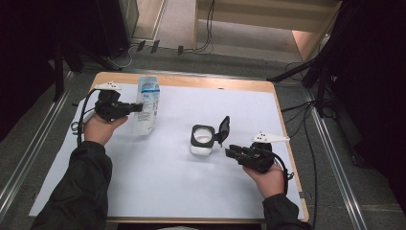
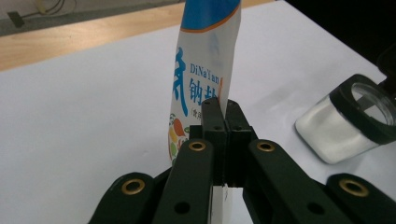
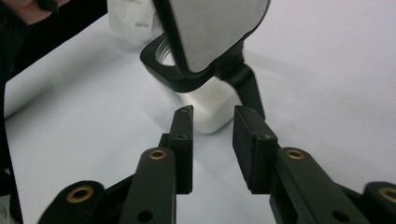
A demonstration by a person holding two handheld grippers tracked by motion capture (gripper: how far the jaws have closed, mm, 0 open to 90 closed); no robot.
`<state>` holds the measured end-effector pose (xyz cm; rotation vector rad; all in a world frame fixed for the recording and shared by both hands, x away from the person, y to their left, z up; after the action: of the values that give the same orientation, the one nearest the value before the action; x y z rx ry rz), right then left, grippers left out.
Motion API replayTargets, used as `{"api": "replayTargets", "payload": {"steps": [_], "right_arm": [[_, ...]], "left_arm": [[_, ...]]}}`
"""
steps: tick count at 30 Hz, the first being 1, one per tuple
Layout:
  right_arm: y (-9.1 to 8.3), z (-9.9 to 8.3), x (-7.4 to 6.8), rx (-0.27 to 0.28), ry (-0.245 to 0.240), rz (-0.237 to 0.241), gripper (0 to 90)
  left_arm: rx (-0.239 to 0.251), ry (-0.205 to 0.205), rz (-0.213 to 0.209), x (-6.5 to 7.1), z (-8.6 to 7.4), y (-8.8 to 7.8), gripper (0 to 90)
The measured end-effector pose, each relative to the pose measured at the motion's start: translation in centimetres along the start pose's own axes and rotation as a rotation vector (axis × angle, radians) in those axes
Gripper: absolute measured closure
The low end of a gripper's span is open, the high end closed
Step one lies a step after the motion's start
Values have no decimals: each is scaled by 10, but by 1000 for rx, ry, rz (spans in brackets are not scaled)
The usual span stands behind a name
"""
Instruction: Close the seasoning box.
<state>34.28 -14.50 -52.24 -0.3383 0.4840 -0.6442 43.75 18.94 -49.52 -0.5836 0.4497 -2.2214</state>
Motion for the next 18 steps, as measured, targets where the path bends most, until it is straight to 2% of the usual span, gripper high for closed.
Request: {"api": "replayTargets", "payload": {"steps": [3, 12, 16, 18], "right_arm": [[1, 5, 5, 10, 17, -6, 783], [12, 26, 18, 42, 25, -25, 865], [16, 37, 23, 69, 40, -26, 872], [19, 41, 23, 74, 50, -21, 872]], "left_arm": [[17, -3, 2, 0, -2, -2, 900], [27, 10, -6, 4, -14, -10, 900], [21, 36, -12, 7, -21, -15, 900], [16, 30, -19, 9, -25, -17, 900]]}}
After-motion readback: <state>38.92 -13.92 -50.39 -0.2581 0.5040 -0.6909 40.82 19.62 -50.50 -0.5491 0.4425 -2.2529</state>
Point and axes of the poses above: each handheld gripper's, and its own axes: y roughly forward along the jaws, z roughly out of its top, x roughly to its right, the point moved 10 cm from there along y, roughly forward along the jaws, and after that the axes turned 5 degrees about x, right-handed, at the moved point
